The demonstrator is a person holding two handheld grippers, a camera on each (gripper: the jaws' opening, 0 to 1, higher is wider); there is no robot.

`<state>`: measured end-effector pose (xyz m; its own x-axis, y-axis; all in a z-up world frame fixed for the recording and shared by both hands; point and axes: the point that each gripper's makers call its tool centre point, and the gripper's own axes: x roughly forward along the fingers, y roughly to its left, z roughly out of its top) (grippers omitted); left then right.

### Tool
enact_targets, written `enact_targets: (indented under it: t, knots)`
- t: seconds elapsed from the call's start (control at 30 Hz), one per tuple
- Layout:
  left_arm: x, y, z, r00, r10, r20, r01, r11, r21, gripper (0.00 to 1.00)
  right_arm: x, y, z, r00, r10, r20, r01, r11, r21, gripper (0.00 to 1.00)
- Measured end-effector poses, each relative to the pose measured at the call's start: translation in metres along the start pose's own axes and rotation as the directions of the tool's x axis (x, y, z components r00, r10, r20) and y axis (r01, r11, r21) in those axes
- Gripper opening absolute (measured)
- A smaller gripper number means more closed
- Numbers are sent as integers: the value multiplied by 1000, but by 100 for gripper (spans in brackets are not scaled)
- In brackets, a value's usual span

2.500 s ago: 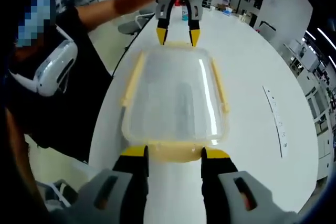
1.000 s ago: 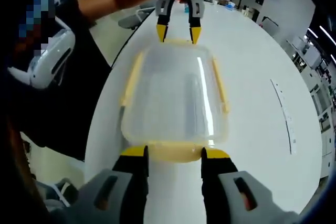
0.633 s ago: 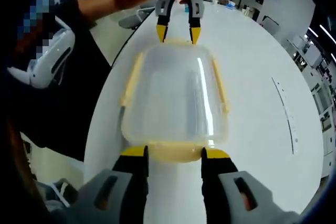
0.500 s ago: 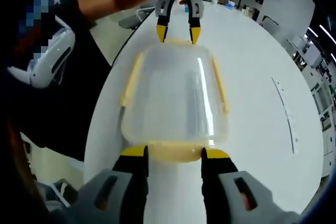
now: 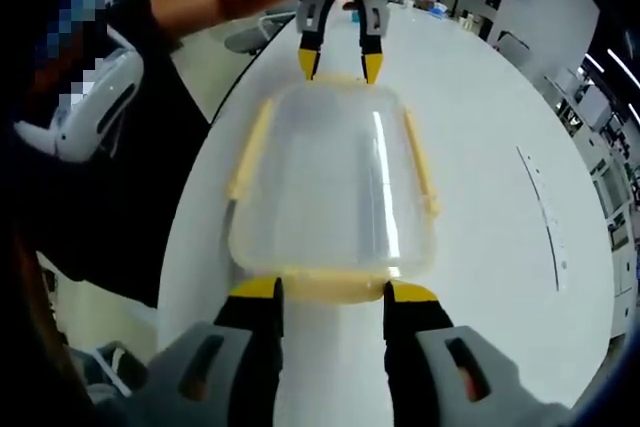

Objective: Snap each plastic latch of the storage box into its locked position after aligning the lid with the box until every specified latch is closed and the lid sits flush.

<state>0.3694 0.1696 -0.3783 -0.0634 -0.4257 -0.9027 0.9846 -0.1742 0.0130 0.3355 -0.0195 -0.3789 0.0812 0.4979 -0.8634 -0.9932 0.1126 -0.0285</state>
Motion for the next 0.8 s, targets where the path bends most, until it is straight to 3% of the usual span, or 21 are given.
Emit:
enact_targets:
  t: [0.47, 0.8]
  knots:
    - [-4, 0, -3, 999, -2, 34, 3, 1000, -8, 36, 3, 0, -1, 999, 28, 24, -28, 999, 18, 35]
    - [-4, 1, -2, 984, 15, 180, -9, 999, -33, 36, 4, -1, -2, 997, 35, 70, -37, 999, 27, 35]
